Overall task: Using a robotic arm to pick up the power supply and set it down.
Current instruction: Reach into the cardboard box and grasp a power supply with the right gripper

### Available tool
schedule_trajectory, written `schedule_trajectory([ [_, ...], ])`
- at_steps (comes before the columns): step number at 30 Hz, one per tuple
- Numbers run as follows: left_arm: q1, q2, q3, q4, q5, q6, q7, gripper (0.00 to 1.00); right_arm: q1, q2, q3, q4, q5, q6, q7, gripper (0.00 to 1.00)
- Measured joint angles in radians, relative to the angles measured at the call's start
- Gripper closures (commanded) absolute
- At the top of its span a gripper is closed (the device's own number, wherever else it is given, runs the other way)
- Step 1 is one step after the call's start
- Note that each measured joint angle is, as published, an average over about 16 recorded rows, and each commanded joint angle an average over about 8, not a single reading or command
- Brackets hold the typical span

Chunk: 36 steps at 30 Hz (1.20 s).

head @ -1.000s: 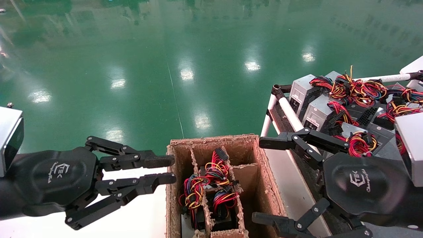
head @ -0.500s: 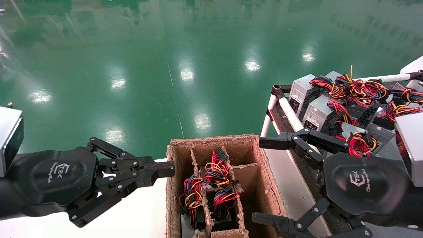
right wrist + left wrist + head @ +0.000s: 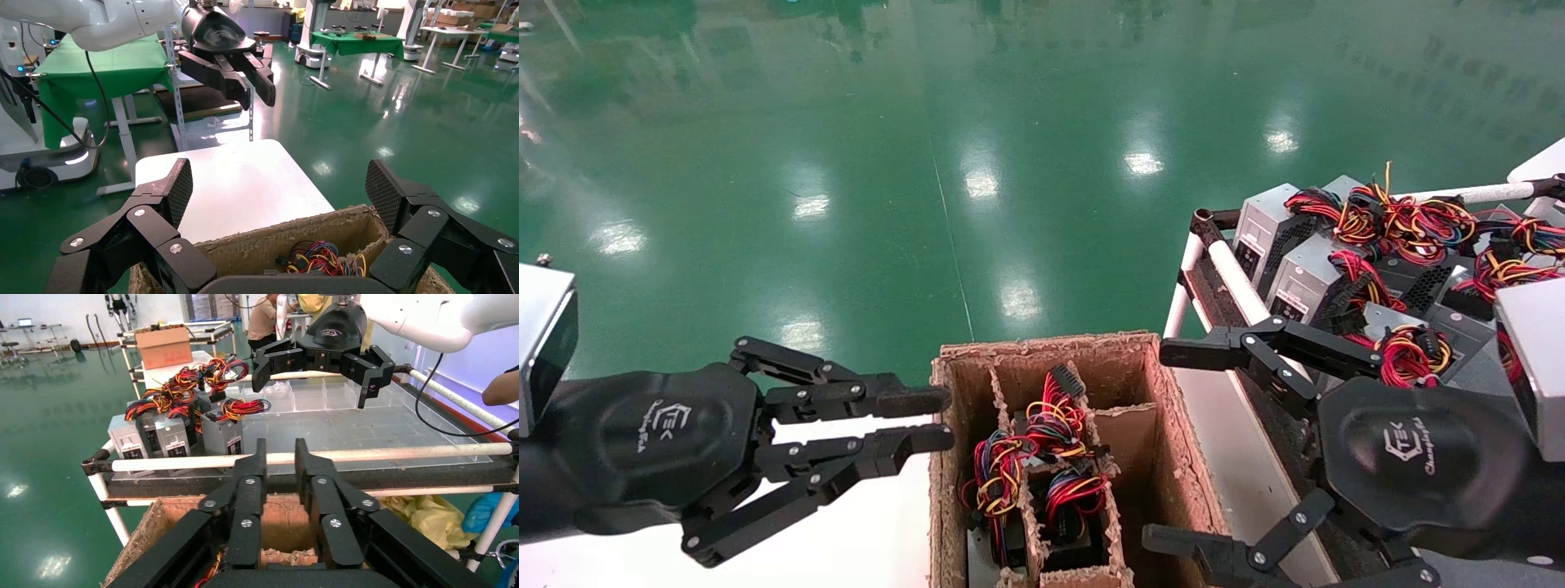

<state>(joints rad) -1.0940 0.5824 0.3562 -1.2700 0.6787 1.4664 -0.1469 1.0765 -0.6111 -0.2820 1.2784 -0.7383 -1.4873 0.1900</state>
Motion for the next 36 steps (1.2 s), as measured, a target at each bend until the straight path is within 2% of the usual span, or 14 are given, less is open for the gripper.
schedule_trajectory([
  [7, 0.000, 0.000, 0.000, 0.000, 0.000, 0.000, 0.000, 0.00, 0.013, -0.009, -0.021, -0.012, -0.052, 0.031, 0.014, 0.00],
  [15, 0.000, 0.000, 0.000, 0.000, 0.000, 0.000, 0.000, 0.00, 0.087, -0.075, -0.111, -0.066, -0.231, 0.096, 0.076, 0.00],
  [16, 0.000, 0.000, 0.000, 0.000, 0.000, 0.000, 0.000, 0.00, 0.101, -0.089, -0.126, -0.080, -0.259, 0.102, 0.085, 0.03],
  [17, 0.000, 0.000, 0.000, 0.000, 0.000, 0.000, 0.000, 0.00, 0.116, -0.104, -0.141, -0.094, -0.286, 0.107, 0.094, 0.13],
  [23, 0.000, 0.000, 0.000, 0.000, 0.000, 0.000, 0.000, 0.00, 0.211, -0.204, -0.230, -0.199, -0.438, 0.128, 0.124, 0.88],
  [24, 0.000, 0.000, 0.000, 0.000, 0.000, 0.000, 0.000, 0.00, 0.225, -0.222, -0.242, -0.218, -0.458, 0.131, 0.124, 0.98],
  [30, 0.000, 0.000, 0.000, 0.000, 0.000, 0.000, 0.000, 0.00, 0.282, -0.307, -0.289, -0.325, -0.536, 0.143, 0.093, 1.00],
  [36, 0.000, 0.000, 0.001, 0.000, 0.000, 0.000, 0.000, 0.00, 0.295, -0.357, -0.306, -0.384, -0.574, 0.172, 0.038, 1.00],
])
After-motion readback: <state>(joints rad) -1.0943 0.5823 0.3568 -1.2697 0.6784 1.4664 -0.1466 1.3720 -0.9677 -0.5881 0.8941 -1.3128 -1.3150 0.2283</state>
